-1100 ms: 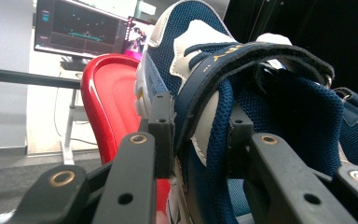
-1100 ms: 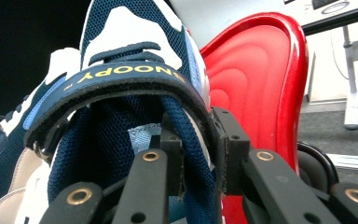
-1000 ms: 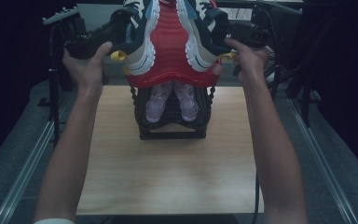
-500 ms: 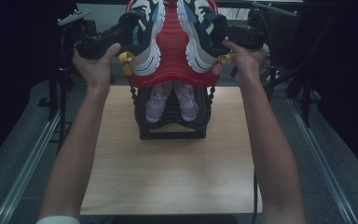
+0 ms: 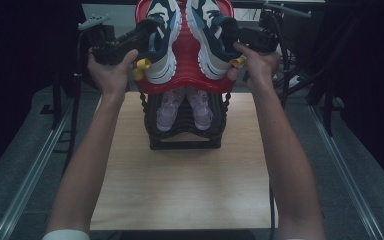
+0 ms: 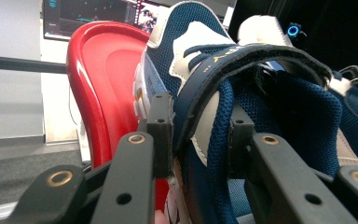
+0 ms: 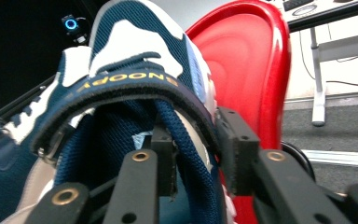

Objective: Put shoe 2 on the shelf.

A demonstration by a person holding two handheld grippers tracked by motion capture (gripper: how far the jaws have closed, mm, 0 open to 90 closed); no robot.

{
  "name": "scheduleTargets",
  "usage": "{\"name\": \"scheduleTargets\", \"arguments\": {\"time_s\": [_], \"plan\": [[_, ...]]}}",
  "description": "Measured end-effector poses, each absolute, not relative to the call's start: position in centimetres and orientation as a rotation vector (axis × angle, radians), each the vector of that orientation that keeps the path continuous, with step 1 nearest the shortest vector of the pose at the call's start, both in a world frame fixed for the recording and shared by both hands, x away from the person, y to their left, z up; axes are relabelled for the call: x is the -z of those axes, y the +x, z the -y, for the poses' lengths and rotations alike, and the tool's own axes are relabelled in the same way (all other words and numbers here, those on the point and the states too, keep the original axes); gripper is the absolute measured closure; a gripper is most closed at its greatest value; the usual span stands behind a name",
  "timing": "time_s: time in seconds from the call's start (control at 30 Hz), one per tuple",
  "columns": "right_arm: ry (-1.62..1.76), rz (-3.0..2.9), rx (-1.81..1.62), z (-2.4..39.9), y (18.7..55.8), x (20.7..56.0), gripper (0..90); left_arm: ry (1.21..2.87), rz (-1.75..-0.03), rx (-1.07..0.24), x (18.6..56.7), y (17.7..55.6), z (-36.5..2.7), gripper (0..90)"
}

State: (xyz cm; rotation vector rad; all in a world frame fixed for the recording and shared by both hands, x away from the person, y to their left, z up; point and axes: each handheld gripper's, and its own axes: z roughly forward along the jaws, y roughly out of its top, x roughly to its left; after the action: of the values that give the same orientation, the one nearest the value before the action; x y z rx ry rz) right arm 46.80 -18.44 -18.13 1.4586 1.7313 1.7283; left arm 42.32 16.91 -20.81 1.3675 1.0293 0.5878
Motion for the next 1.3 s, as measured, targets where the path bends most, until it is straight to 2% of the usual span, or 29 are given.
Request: {"name": "scheduleTargets", "arguments": {"time_s": [0.3, 0.5, 0.77, 1.0, 1.3], "plan": [[1.429, -1.769, -1.715, 17.2, 46.9, 18.2, 54.1, 1.375, -1.047, -0.594, 21.4, 43.0, -16.4, 67.6], [1.39, -1.831, -1.764, 16.9, 46.8, 18.4, 43.2, 1.384, -1.001, -0.576, 21.5, 43.2, -16.3, 52.5], [1.34, -1.857, -1.812, 17.9, 46.5, 18.5, 36.1, 1.391, -0.955, -0.559, 20.9, 42.8, -16.7, 41.4], [1.275, -1.858, -1.827, 18.9, 45.8, 18.5, 35.2, 1.384, -0.939, -0.549, 20.7, 42.2, -17.3, 40.0], [1.235, -1.842, -1.88, 20.1, 44.9, 18.8, 39.9, 1.398, -0.922, -0.545, 20.8, 41.4, -18.4, 40.3]]}}
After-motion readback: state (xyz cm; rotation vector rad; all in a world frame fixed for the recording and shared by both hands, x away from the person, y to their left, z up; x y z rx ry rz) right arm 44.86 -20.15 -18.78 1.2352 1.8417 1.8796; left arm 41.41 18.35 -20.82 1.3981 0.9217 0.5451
